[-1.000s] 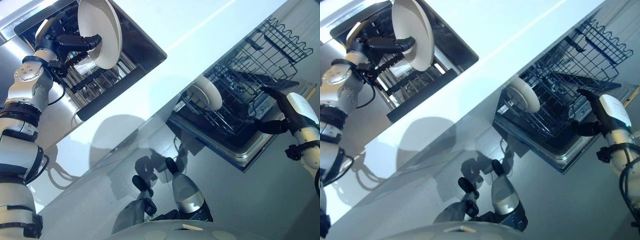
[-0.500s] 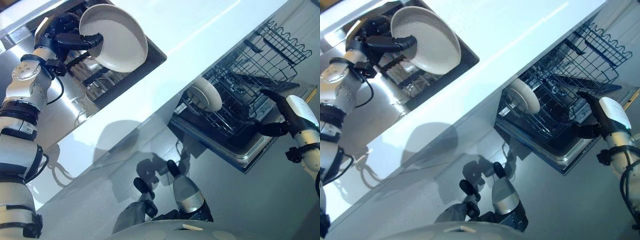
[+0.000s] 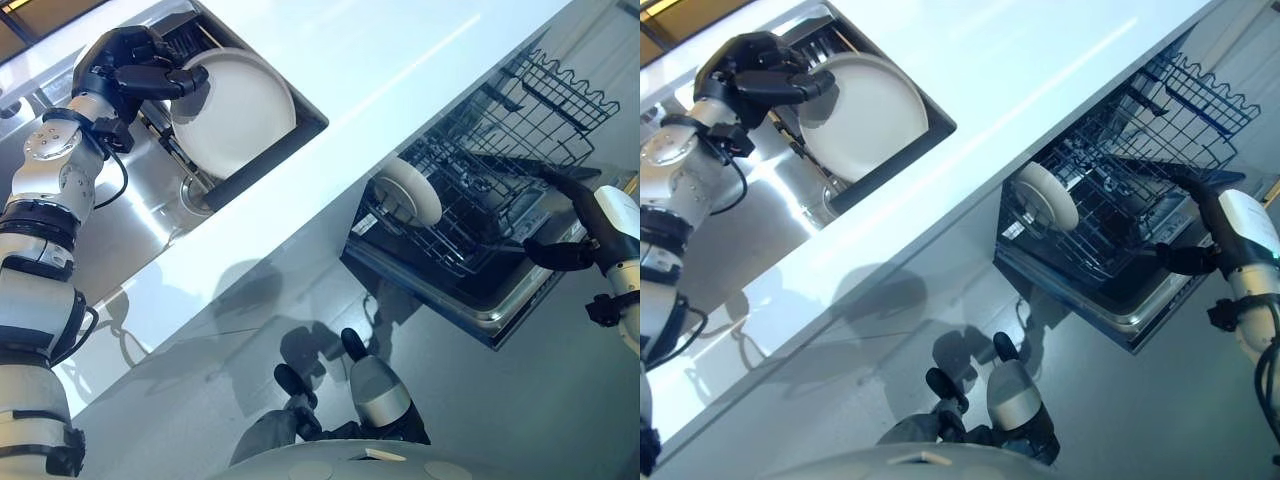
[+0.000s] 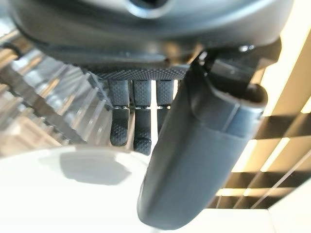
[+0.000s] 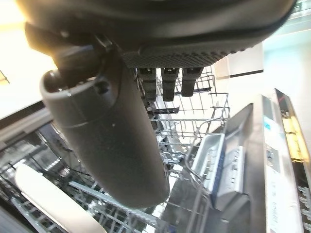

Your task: Pick up plates and place into dishwasher.

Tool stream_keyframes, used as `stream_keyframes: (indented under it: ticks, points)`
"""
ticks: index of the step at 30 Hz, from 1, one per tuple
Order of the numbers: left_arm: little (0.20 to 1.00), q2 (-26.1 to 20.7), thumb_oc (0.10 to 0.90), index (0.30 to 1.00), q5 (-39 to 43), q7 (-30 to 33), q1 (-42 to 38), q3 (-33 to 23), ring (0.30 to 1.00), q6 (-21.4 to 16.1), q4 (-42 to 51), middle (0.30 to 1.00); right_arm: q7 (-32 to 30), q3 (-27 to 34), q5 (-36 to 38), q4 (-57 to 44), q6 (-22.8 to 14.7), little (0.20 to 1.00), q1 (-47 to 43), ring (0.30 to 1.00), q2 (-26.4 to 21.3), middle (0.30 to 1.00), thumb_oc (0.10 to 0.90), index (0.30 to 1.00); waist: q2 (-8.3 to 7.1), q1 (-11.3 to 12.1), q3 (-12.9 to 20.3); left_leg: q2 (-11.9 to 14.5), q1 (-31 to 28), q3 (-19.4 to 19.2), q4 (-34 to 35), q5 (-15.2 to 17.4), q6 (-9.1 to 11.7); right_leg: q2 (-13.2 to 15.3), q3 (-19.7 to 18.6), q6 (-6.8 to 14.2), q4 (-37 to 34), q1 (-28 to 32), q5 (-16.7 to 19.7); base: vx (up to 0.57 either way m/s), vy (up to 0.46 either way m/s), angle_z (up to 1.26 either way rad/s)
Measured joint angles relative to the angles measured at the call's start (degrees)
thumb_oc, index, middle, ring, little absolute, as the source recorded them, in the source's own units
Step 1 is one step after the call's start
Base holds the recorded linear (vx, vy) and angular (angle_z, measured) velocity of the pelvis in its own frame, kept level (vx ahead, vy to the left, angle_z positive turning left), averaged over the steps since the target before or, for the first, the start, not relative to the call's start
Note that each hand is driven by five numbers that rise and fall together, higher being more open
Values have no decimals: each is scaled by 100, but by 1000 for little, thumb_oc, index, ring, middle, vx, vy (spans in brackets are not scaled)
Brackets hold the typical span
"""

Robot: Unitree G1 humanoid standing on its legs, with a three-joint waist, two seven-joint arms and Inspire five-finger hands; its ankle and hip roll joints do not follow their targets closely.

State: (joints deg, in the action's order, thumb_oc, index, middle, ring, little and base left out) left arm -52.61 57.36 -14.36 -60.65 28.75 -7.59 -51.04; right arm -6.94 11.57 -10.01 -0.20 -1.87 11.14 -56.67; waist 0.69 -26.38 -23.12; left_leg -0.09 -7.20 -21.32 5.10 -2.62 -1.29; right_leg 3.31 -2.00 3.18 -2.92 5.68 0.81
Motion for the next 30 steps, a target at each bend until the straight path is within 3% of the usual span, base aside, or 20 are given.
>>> stream_keyframes:
  ticks: [8, 16, 19, 28, 29, 30]
  points:
    - [200, 0, 100, 300, -3, -26, 0, -3, 300, -1, 304, 300, 130, 116, 1060, -50, -286, 900, -3, 900, 266, 900, 800, 900, 67, 15, 376, 3, -3, 62, 15, -4, -6, 0, 66, 0, -6, 37, 0, -65, 26, 4]
    - [200, 1, 100, 300, -6, 46, 1, -3, 300, -19, 886, 300, 238, 124, 2021, -252, -919, 900, -10, 900, 415, 900, 800, 900, 108, 62, 939, -3, -26, 106, 29, -6, -10, 5, 77, 0, -16, 66, -1, -52, 44, 1]
    - [200, 1, 100, 300, -10, 46, 2, -3, 300, -20, 1187, 300, 250, 126, 2063, -254, -1109, 900, -18, 900, 419, 900, 800, 900, 195, 90, 1098, -8, -27, 114, 30, -7, -11, 7, 78, 0, -13, 68, -2, -30, 36, 0]
    - [200, 51, 100, 300, -308, 49, 67, 0, 300, -35, 1472, 300, 248, 126, 2050, -232, -1180, 900, -14, 900, 419, 900, 800, 900, 409, 111, 1324, 1, -24, 184, 31, -15, -10, -9, 94, 0, -15, 76, -3, -4, 3, 0]
    - [776, 51, 676, 794, -462, 50, 119, 0, 794, -34, 1471, 794, 248, 126, 2023, -232, -1180, 900, -13, 900, 419, 900, 800, 900, 423, 113, 1337, 4, -24, 189, 31, -20, -7, -12, 96, 0, -15, 77, -3, 0, 0, 0]
    - [900, 51, 800, 900, -668, 37, 172, 0, 900, -32, 1449, 900, 253, 126, 2002, -232, -1178, 900, -10, 900, 419, 900, 800, 900, 434, 113, 1353, 5, -24, 194, 31, -24, -6, -14, 98, 0, -16, 78, -3, -46, -63, 1]
